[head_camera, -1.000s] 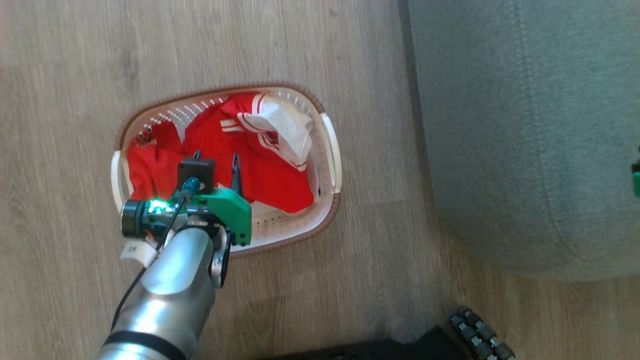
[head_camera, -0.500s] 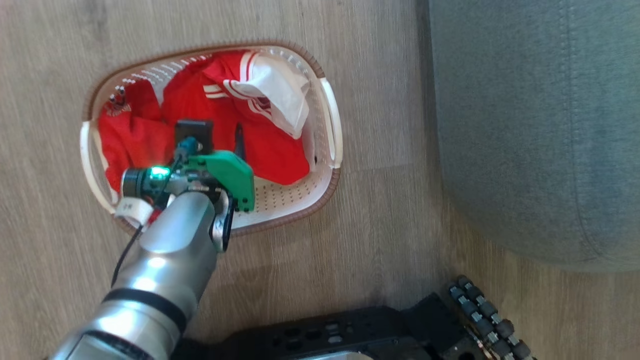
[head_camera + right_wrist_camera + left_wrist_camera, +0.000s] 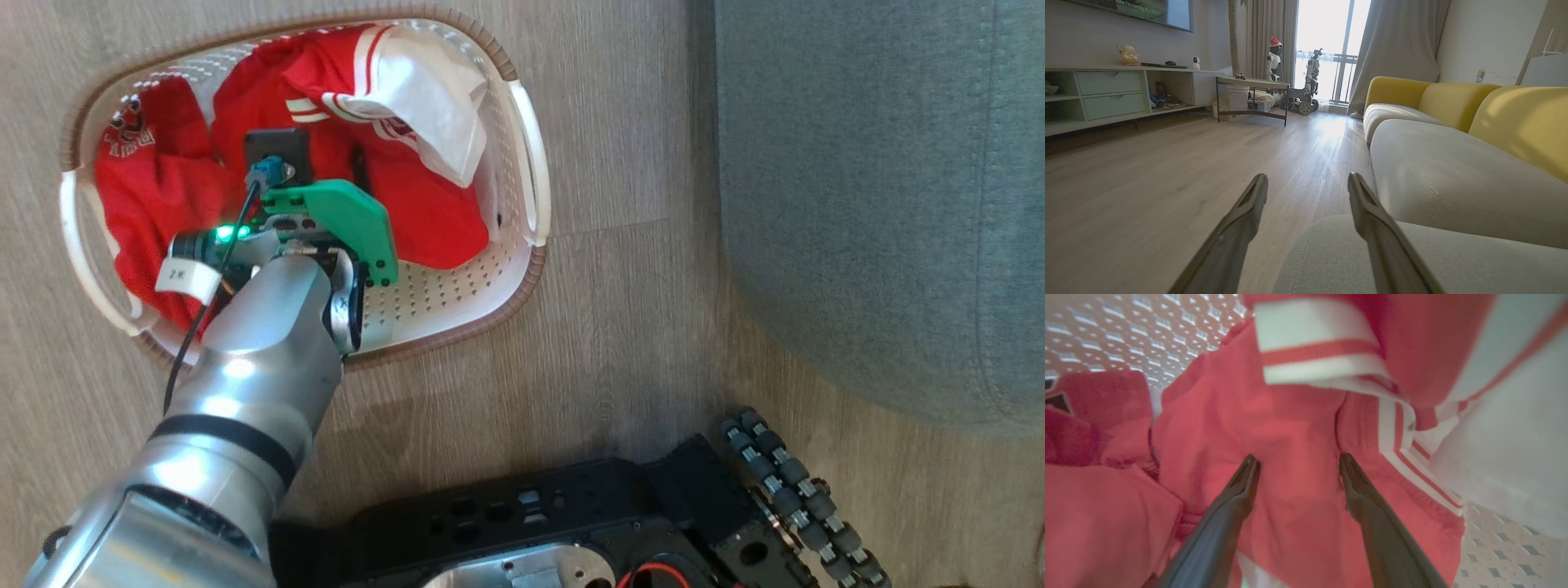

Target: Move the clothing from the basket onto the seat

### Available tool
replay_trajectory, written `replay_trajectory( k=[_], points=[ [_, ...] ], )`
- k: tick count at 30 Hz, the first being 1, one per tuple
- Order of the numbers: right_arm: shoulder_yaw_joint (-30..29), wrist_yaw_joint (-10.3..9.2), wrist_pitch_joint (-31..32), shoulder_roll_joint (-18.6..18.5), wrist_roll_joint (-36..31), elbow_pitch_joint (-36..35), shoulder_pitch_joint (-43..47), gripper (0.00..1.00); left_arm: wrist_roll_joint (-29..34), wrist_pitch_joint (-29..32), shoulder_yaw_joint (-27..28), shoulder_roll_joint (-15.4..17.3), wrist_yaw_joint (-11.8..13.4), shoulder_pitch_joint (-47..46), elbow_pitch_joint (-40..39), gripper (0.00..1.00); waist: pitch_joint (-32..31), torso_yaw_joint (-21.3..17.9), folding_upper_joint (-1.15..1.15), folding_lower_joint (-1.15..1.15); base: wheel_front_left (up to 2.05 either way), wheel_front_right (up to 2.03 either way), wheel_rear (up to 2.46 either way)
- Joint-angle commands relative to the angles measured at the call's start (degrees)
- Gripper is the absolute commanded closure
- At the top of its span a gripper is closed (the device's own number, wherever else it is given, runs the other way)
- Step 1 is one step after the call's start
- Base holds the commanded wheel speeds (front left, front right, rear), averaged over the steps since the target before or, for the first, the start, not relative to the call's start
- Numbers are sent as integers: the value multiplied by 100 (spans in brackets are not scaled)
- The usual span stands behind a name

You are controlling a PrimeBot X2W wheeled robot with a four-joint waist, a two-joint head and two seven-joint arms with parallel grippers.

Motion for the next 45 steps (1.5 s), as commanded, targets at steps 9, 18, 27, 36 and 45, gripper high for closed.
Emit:
replay_trajectory(
  k=[9,18,27,36,45],
  points=[
    [-154,-1,-27,-115,114,-304,32,0,-381,272,-219,88,-42,-170,137,8,276,-96,0,0,0,0,0],
    [-189,-1,-27,-128,92,-268,32,0,-698,448,-469,88,-106,-241,191,100,314,-123,0,0,0,0,0],
    [-97,-1,-27,-107,52,-182,34,0,-985,340,-668,88,-119,-180,184,100,64,-81,0,0,0,0,0],
    [242,-1,-27,-200,68,194,313,0,-1165,-48,-1039,88,-177,138,-152,100,-801,217,0,0,0,0,0],
    [712,-1,-27,-204,24,655,592,0,-1207,-226,-1213,88,-278,629,-454,100,-1923,551,0,0,0,0,0]
  ],
)
